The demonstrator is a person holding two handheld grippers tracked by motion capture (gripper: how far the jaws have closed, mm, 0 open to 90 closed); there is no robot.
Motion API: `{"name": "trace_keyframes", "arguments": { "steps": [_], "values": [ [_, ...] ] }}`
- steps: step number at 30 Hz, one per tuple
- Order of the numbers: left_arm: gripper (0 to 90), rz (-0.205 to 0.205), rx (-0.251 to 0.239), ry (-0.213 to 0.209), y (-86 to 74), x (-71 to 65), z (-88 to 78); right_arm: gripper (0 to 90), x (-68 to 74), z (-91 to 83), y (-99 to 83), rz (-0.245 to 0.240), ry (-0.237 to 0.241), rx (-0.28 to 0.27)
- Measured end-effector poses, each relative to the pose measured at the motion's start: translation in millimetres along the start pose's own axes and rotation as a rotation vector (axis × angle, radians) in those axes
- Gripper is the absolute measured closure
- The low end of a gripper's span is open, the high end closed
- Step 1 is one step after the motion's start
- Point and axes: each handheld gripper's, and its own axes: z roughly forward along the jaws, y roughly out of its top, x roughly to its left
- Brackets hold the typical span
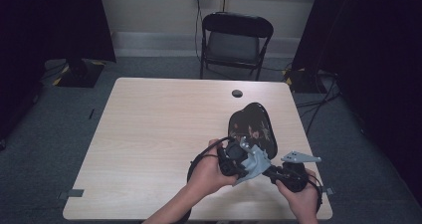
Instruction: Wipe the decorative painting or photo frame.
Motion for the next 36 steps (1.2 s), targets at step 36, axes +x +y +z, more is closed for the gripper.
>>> {"name": "trace_keyframes", "arguments": {
  "steps": [36],
  "values": [
    [80.0,-0.038,0.102,-0.073,-42.5,-8.3,51.5,71.3,-11.5,-6.5,-1.2,0.011,-0.034,-0.020]
  ]
}}
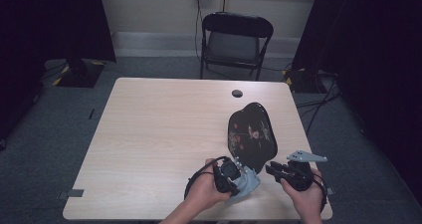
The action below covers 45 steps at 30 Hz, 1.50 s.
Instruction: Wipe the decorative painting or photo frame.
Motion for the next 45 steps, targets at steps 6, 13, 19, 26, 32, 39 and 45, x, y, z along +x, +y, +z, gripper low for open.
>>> {"name": "trace_keyframes", "arguments": {
  "steps": [6,13,19,26,32,39,45],
  "values": [
    [79.9,0.030,0.014,-0.033,6.2,-11.7,13.8,71.2,-3.1,-2.4,-0.7,0.009,-0.008,-0.002],
    [79.8,0.030,0.016,-0.046,12.9,-10.0,28.4,71.1,-6.0,-3.9,-1.2,0.014,-0.012,-0.004],
    [79.9,-0.021,-0.004,-0.022,16.1,5.8,30.4,70.9,-6.8,-4.2,-1.4,0.015,-0.015,-0.004],
    [79.8,-0.001,0.000,-0.018,19.6,1.8,26.2,70.9,-8.0,-4.7,-1.1,0.016,-0.019,-0.008],
    [79.8,0.047,-0.001,-0.052,25.2,-13.4,31.6,70.9,-10.7,-8.2,-0.8,0.021,-0.028,-0.017],
    [79.7,0.041,0.002,-0.028,33.9,-7.7,36.2,70.5,-10.4,-8.7,-0.8,0.016,-0.030,-0.017],
    [79.7,0.014,0.000,0.004,32.9,2.3,32.2,70.4,-12.6,-10.0,-1.2,0.017,-0.037,-0.019]
  ]
}}
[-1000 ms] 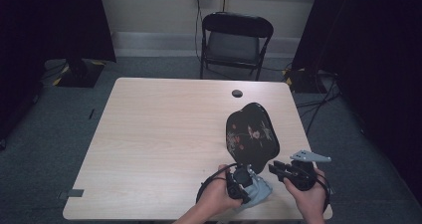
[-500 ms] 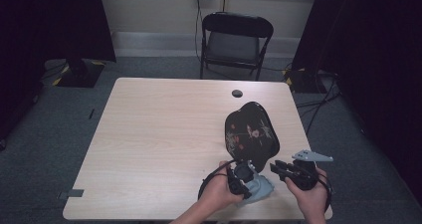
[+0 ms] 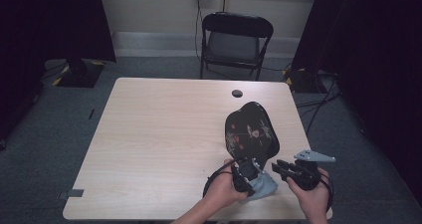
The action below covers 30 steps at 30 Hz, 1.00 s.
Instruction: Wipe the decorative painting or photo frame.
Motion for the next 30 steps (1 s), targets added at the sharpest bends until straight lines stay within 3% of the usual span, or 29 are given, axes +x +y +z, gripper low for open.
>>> {"name": "trace_keyframes", "arguments": {
  "steps": [6,12,24,30],
  "values": [
    [79.8,-0.004,-0.040,0.011,4.9,1.6,-17.3,70.0,-0.8,-0.5,-0.1,0.001,-0.003,-0.002],
    [79.8,0.023,-0.070,0.018,12.6,-3.7,-36.9,69.8,-0.3,-0.4,-0.1,0.000,-0.007,-0.001],
    [79.8,0.069,-0.104,0.087,35.5,-14.7,-82.1,69.0,-3.5,-3.8,0.2,0.006,-0.019,-0.013],
    [79.8,0.072,-0.128,0.110,47.4,-18.7,-104.2,68.7,-1.3,-1.4,0.0,-0.002,-0.012,-0.005]
  ]
}}
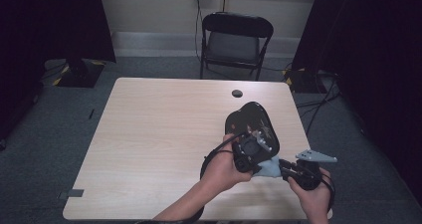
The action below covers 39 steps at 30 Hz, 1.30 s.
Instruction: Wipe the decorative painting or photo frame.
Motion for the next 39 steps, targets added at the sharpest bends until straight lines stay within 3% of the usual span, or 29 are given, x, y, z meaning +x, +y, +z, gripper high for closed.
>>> {"name": "trace_keyframes", "arguments": {
  "steps": [7,18,30,35,39],
  "values": [
    [79.9,0.015,0.002,0.003,13.3,-2.1,-13.9,68.1,3.0,2.2,-0.9,-0.008,0.021,0.011],
    [80.0,0.029,-0.035,0.005,33.3,-9.0,-30.0,67.2,2.2,0.4,-2.6,-0.005,0.015,0.010],
    [79.8,0.036,-0.046,0.037,52.5,-8.5,-47.1,63.9,9.0,0.9,-0.1,-0.035,0.096,0.001],
    [79.9,0.032,-0.053,0.044,57.6,-7.2,-54.8,63.6,10.8,-0.9,1.0,-0.040,0.104,-0.009],
    [80.0,0.005,-0.068,0.053,59.9,-0.6,-62.2,63.4,10.8,-0.2,0.1,-0.050,0.109,-0.005]
  ]
}}
